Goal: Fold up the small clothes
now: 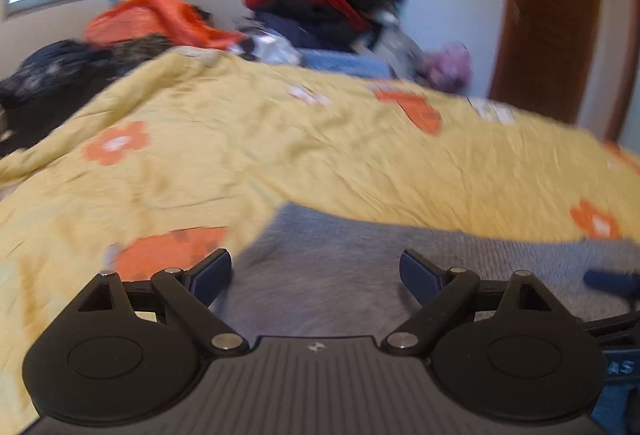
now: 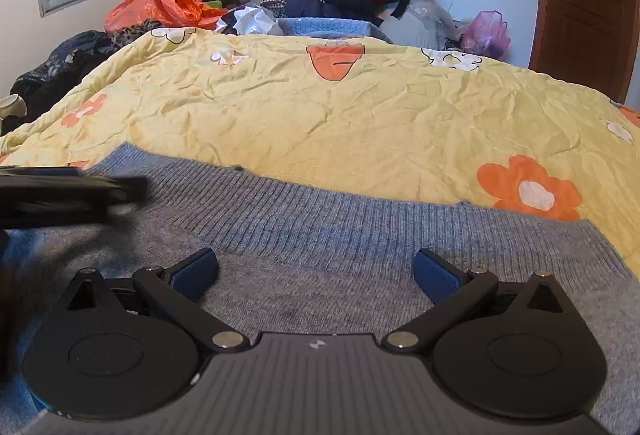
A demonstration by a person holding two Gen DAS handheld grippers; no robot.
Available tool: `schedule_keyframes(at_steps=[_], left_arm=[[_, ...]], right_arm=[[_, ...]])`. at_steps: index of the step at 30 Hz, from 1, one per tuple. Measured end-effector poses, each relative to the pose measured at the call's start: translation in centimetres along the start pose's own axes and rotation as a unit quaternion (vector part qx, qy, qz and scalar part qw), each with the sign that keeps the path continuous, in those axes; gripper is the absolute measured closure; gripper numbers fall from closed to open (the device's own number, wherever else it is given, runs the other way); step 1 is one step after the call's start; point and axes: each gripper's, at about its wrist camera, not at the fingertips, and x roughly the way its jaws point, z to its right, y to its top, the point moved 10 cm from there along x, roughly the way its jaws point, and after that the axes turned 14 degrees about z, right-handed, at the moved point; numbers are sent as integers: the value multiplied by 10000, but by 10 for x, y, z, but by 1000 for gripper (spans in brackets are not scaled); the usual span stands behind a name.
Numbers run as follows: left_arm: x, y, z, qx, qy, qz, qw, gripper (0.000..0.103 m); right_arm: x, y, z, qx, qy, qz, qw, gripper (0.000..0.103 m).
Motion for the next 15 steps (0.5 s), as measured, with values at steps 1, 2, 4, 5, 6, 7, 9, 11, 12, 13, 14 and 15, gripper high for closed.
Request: schedule_keyframes(at_steps=[1, 2, 4, 5, 6, 7, 9, 11, 12, 13, 14, 15], left_arm=[[-16, 2, -12, -325, 11, 74, 9994, 11], [-32, 2, -24, -662, -11, 132, 9977, 11], [-69, -3, -47, -1324, -49, 213, 9910, 11], [-87, -8, -57, -1578, -89, 216, 9872, 11], [-104, -15, -65, -1828, -125, 194, 9829, 11], [-119, -24, -74, -2061, -127, 140, 9783, 11], [-144, -46, -90, -2559, -34, -93, 9667, 11], [-161, -66, -96, -3051, -116, -337, 9517, 11], [-169, -69, -95, -3074, -186, -290, 9510, 11], [-175, -69, -94, -2997, -192, -249, 9535, 11], [-177, -69, -90, -2884, -248, -269, 9568, 11], [-175, -70, -86, -2810, -337, -340, 9585, 11]], right_arm=[[0, 0, 0, 21, 6, 8, 10000, 0], [-1, 0, 0, 39, 8, 14, 10000, 0], [-1, 0, 0, 36, 5, 16, 10000, 0], [-1, 0, 0, 34, 3, 15, 10000, 0], [-1, 0, 0, 33, 2, 17, 10000, 0], [-1, 0, 0, 37, 4, 19, 10000, 0], [-1, 0, 0, 40, 7, 20, 10000, 0], [-1, 0, 1, 46, 11, 20, 10000, 0], [-1, 0, 1, 48, 12, 21, 10000, 0], [-1, 0, 1, 45, 10, 21, 10000, 0], [-1, 0, 1, 44, 10, 21, 10000, 0], [-1, 0, 1, 44, 9, 23, 10000, 0]])
